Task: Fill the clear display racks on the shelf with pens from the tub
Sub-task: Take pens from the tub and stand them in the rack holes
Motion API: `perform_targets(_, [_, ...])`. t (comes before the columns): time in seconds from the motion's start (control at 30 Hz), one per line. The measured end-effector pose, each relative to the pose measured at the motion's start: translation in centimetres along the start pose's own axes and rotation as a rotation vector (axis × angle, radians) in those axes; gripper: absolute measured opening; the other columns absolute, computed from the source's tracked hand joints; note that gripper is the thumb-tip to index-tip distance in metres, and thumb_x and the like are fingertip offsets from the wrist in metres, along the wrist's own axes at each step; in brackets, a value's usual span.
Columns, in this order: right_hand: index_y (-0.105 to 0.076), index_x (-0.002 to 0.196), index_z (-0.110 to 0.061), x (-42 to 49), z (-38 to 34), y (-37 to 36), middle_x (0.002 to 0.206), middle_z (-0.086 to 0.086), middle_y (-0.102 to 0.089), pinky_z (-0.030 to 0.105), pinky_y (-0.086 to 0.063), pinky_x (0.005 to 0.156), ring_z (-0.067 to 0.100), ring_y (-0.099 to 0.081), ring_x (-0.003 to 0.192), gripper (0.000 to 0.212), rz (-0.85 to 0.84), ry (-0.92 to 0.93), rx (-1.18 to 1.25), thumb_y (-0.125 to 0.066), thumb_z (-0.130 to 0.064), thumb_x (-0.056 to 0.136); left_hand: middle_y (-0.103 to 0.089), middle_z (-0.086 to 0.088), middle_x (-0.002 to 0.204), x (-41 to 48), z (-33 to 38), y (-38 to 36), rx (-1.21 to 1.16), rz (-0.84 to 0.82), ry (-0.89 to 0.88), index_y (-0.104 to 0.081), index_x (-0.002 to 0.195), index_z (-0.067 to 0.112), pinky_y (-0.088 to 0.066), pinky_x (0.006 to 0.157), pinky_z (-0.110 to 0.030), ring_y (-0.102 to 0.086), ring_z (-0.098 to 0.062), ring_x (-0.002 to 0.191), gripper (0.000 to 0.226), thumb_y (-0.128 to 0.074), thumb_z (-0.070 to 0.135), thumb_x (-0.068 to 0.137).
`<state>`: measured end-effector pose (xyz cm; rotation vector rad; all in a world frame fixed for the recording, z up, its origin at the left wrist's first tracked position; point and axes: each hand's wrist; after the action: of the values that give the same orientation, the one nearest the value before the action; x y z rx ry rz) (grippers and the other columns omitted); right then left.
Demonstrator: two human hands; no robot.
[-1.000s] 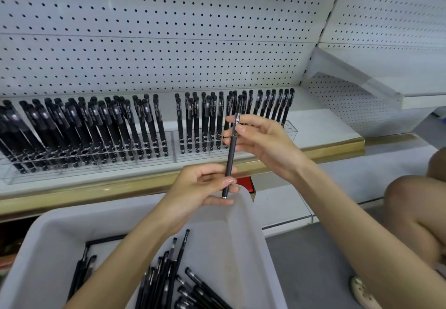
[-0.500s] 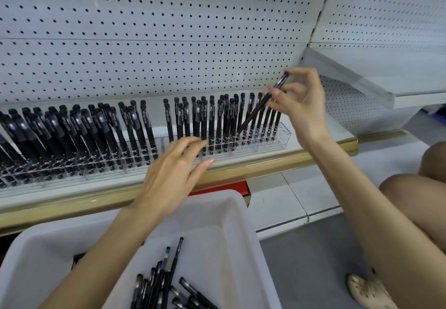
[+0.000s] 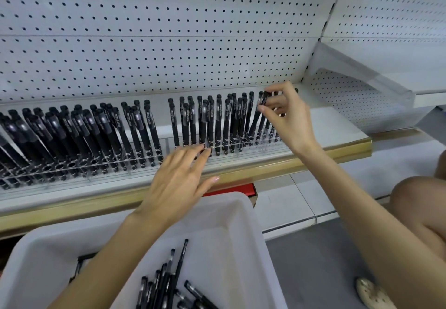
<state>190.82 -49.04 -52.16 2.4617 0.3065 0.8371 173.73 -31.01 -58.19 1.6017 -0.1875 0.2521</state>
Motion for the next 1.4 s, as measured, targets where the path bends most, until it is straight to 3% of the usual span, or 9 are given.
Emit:
perform_targets(0.1, [-0.058, 0.109, -0.022, -0.1, 1.1, -0.7, 0.088, -0.013, -0.064, 0.034, -0.051, 0.080, 0.009, -0.062, 0.089, 0.024, -0.028, 0.044, -0.056, -0.068, -0.020, 0.087, -0.058, -0.008, 0.130, 0.1, -0.1, 0.1, 0.008, -0.010, -0.008, -0.053, 0.132, 0.011, -0.041, 0.101, -0.042, -0.057, -0.023, 0.117, 0.065, -0.028, 0.058, 0.094])
perform_targets(0.2, [-0.062, 0.109, -0.023, 0.2, 1.7, -0.9, 0.094, -0.004, -0.058, 0.021, -0.043, 0.075, 0.013, -0.052, 0.085, 0.025, -0.009, 0.069, -0.080, -0.071, -0.019, 0.085, -0.058, -0.008, 0.130, 0.1, -0.1, 0.0, 0.022, -0.002, -0.013, -0.055, 0.131, 0.012, -0.042, 0.100, -0.043, -0.057, -0.024, 0.117, 0.061, -0.037, 0.056, 0.093])
perform_targets(0.33, [-0.067, 0.108, -0.025, 0.9, 1.8, -0.6, 0.095, -0.001, -0.053, 0.005, -0.034, 0.072, -0.001, -0.045, 0.081, 0.026, -0.023, 0.074, -0.079, -0.072, -0.020, 0.084, -0.057, -0.008, 0.130, 0.1, -0.1, 0.0, 0.015, -0.008, -0.006, -0.055, 0.131, 0.012, -0.043, 0.100, -0.043, -0.057, -0.025, 0.116, 0.061, -0.040, 0.054, 0.090])
perform_targets(0.53, [-0.067, 0.117, -0.026, 1.6, 2.0, -0.3, 0.087, -0.010, -0.045, 0.010, -0.033, 0.077, 0.012, -0.042, 0.089, 0.034, -0.068, 0.120, -0.090, -0.071, -0.019, 0.084, -0.058, -0.009, 0.129, 0.2, 0.0, 0.0, 0.005, -0.001, -0.002, -0.054, 0.131, 0.010, -0.044, 0.099, -0.044, -0.057, -0.026, 0.115, 0.061, -0.043, 0.052, 0.088])
perform_targets(0.7, [-0.064, 0.122, -0.026, 1.2, 1.9, 0.1, 0.088, -0.008, -0.045, 0.008, -0.032, 0.078, 0.011, -0.041, 0.087, 0.039, -0.077, 0.147, -0.110, -0.070, -0.018, 0.085, -0.056, -0.009, 0.131, 0.2, -0.2, -0.1, -0.008, -0.021, -0.017, -0.053, 0.133, 0.009, -0.042, 0.101, -0.044, -0.055, -0.027, 0.117, 0.063, -0.040, 0.052, 0.089])
perform_targets(0.83, [-0.056, 0.131, -0.028, 0.7, 1.4, 0.7, 0.097, -0.005, -0.049, 0.017, -0.035, 0.082, 0.012, -0.044, 0.092, 0.048, -0.134, 0.130, -0.178, -0.069, -0.023, 0.085, -0.055, -0.010, 0.132, 0.1, -0.4, 0.2, -0.008, -0.038, -0.039, -0.052, 0.134, 0.008, -0.035, 0.107, -0.045, -0.052, -0.027, 0.122, 0.064, -0.038, 0.052, 0.090])
perform_targets(0.97, [-0.048, 0.139, -0.024, 0.1, 0.8, 1.5, 0.114, 0.004, -0.053, 0.030, -0.036, 0.094, 0.021, -0.046, 0.108, 0.057, -0.216, 0.225, -0.433, -0.065, -0.037, 0.086, -0.052, -0.008, 0.136, -0.9, -0.4, 0.9, -0.020, -0.052, -0.063, -0.049, 0.135, 0.010, -0.026, 0.115, -0.047, -0.047, -0.023, 0.129, 0.064, -0.037, 0.054, 0.090])
perform_targets(1.1, [-0.045, 0.141, -0.019, -1.5, -0.3, 2.1, 0.125, 0.009, -0.052, 0.036, -0.037, 0.100, 0.025, -0.046, 0.116, 0.060, -0.246, 0.266, -0.548, -0.062, -0.042, 0.088, -0.056, -0.007, 0.133, -3.2, -0.4, 1.2, -0.026, -0.064, -0.070, -0.051, 0.134, 0.010, -0.029, 0.111, -0.044, -0.050, -0.023, 0.125, 0.064, -0.039, 0.054, 0.090])
perform_targets(1.4, [-0.048, 0.134, -0.013, -12.2, -3.5, -0.5, 0.126, 0.007, -0.047, 0.034, -0.037, 0.100, 0.022, -0.047, 0.117, 0.059, -0.450, 0.197, -0.445, -0.058, -0.046, 0.086, -0.042, -0.005, 0.146, -13.3, -2.1, -0.2, -0.160, -0.184, 0.123, -0.038, 0.144, 0.011, -0.023, 0.112, -0.035, -0.036, -0.023, 0.135, 0.061, -0.043, 0.049, 0.096])
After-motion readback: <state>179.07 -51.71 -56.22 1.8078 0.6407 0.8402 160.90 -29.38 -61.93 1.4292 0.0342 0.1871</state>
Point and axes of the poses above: each hand's wrist, its own x-axis towards the middle knuckle, its own y-axis out of the back of the hand, z = x × y
